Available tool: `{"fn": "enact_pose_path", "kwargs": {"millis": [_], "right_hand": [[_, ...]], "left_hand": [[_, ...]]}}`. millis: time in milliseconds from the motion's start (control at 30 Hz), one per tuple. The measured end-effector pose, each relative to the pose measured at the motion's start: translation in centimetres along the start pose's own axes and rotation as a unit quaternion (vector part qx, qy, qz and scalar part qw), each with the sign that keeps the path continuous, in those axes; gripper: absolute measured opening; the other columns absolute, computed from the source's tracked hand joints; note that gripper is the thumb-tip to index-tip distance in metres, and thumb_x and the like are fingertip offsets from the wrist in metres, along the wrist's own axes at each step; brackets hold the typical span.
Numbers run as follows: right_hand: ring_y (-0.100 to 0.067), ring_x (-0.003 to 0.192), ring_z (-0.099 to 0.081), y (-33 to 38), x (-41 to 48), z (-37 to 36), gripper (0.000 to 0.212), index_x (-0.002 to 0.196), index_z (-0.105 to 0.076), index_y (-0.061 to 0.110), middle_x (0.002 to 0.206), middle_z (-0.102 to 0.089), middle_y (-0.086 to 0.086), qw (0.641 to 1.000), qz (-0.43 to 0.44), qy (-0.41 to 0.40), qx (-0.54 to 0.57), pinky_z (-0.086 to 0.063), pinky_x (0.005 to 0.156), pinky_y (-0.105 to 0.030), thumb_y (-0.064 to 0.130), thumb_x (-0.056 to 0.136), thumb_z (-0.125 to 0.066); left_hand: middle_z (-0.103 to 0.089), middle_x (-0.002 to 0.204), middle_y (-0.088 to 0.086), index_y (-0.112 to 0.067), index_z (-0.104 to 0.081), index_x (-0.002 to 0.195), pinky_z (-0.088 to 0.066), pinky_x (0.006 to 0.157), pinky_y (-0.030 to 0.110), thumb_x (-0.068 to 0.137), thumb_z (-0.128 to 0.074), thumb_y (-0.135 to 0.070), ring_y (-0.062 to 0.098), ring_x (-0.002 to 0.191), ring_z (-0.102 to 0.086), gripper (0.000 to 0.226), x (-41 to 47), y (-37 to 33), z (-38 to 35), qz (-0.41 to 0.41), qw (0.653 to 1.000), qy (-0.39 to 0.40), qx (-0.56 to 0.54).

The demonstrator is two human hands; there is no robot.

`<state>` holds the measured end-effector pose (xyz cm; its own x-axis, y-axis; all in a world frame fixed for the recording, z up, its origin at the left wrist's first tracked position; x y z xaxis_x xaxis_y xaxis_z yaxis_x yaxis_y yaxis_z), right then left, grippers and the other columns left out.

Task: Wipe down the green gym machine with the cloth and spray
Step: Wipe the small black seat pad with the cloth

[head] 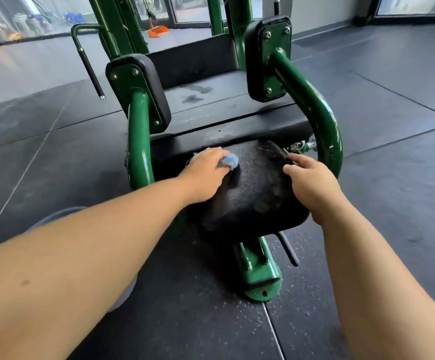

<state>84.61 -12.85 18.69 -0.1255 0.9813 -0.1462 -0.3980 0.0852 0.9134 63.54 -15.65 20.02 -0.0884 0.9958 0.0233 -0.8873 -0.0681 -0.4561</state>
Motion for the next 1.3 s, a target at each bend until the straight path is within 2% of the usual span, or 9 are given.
{"fn": "enact_pose_path", "kwargs": {"millis": [167,400,467,567,667,801,901,1067,1301], "right_hand": [[-0.019,0.108,-0.063,-0.8,-0.1,-0.3,0.053,0.127,-0.064,0.025,0.118,-0.068,0.004,0.991,-0.038,-0.017,0.130,-0.048,0.101,-0.042,0.036,0.077,-0.052],[-0.014,0.123,-0.056,-2.0,0.1,0.5,0.094,0.131,-0.059,0.028,0.128,-0.064,0.009,0.958,-0.053,0.086,0.267,-0.035,0.113,-0.044,0.091,0.063,-0.045],[-0.012,0.133,-0.047,-2.4,-0.1,0.6,0.110,0.139,-0.051,0.034,0.137,-0.056,0.013,0.953,-0.042,0.112,0.277,-0.026,0.118,-0.045,0.100,0.051,-0.044],[-0.010,0.137,-0.040,-2.8,-1.1,0.6,0.104,0.137,-0.053,0.037,0.142,-0.052,0.014,0.952,-0.053,0.105,0.284,-0.021,0.119,-0.047,0.099,0.054,-0.038],[-0.007,0.132,-0.037,-3.2,-2.0,0.7,0.080,0.134,-0.056,0.038,0.138,-0.046,0.018,0.946,-0.072,0.100,0.298,-0.017,0.120,-0.043,0.087,0.078,-0.026],[-0.011,0.117,-0.055,-3.4,-2.3,0.9,0.055,0.108,-0.063,0.047,0.123,-0.065,0.010,0.931,-0.083,0.107,0.339,-0.031,0.112,-0.035,0.078,0.087,-0.023],[-0.020,0.117,-0.061,-4.2,-1.8,1.1,0.078,0.125,-0.059,0.029,0.122,-0.068,-0.003,0.898,-0.090,0.134,0.410,-0.036,0.112,-0.041,0.080,0.086,-0.017],[-0.029,0.126,-0.054,-4.4,-1.5,0.9,0.094,0.133,-0.055,0.014,0.135,-0.058,-0.014,0.841,-0.090,0.153,0.511,-0.028,0.116,-0.046,0.083,0.083,-0.013],[-0.029,0.121,-0.058,-5.2,-2.4,-0.1,0.093,0.133,-0.055,0.005,0.126,-0.064,-0.017,0.802,-0.085,0.099,0.583,-0.036,0.111,-0.042,0.076,0.090,-0.015]], "left_hand": [[-0.063,0.106,-0.004,-0.028,-0.062,0.110,-0.039,0.096,0.033,0.095,-0.051,-0.025,0.025,0.111,-0.055,0.020,2.9,-0.7,-0.9,0.021,1.000,-0.009,-0.006],[-0.035,0.142,-0.028,-0.037,-0.034,0.139,-0.007,0.113,0.008,0.088,-0.049,-0.041,-0.007,0.137,-0.020,0.053,-11.1,-3.3,1.0,-0.199,0.975,0.086,-0.048],[-0.045,0.133,-0.026,-0.039,-0.035,0.139,-0.020,0.110,0.009,0.096,-0.053,-0.029,-0.015,0.121,-0.036,0.048,-9.0,-2.6,1.5,-0.141,0.979,0.123,-0.076],[-0.060,0.113,0.008,-0.029,-0.047,0.133,-0.045,0.075,0.013,0.099,-0.050,-0.013,-0.004,0.073,-0.055,0.037,-2.5,-1.7,0.9,-0.038,0.991,0.081,-0.095],[-0.059,0.123,0.009,-0.030,-0.054,0.127,-0.043,0.074,0.017,0.100,-0.048,-0.018,0.015,0.084,-0.057,0.030,3.6,-1.5,-0.7,0.007,0.998,0.035,-0.055],[-0.060,0.125,-0.004,-0.033,-0.059,0.123,-0.039,0.087,0.020,0.099,-0.046,-0.023,0.009,0.092,-0.058,0.029,6.9,-4.3,-2.6,0.005,0.997,0.065,-0.052],[-0.059,0.122,-0.010,-0.022,-0.062,0.124,-0.035,0.102,0.024,0.096,-0.051,-0.021,0.006,0.114,-0.051,0.031,3.1,-7.0,-2.6,-0.100,0.990,0.085,-0.045],[-0.039,0.136,-0.024,-0.029,-0.051,0.136,-0.001,0.103,-0.001,0.094,-0.050,-0.025,-0.012,0.127,-0.023,0.042,-5.5,-8.3,-1.7,-0.244,0.963,0.112,-0.003],[-0.026,0.156,-0.005,-0.038,-0.044,0.137,0.004,0.113,0.063,0.101,-0.034,-0.037,0.026,0.146,-0.014,0.037,3.8,-10.9,-4.4,-0.077,0.984,0.111,0.120]]}}
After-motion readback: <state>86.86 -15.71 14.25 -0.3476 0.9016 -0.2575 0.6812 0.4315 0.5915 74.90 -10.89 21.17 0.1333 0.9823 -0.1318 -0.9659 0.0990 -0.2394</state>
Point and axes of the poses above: each hand's wrist, its own x-axis towards the middle knuckle, its own z-axis out of the back of the hand, y = z × x, the point moved 2 cm from there along x, towards the middle knuckle
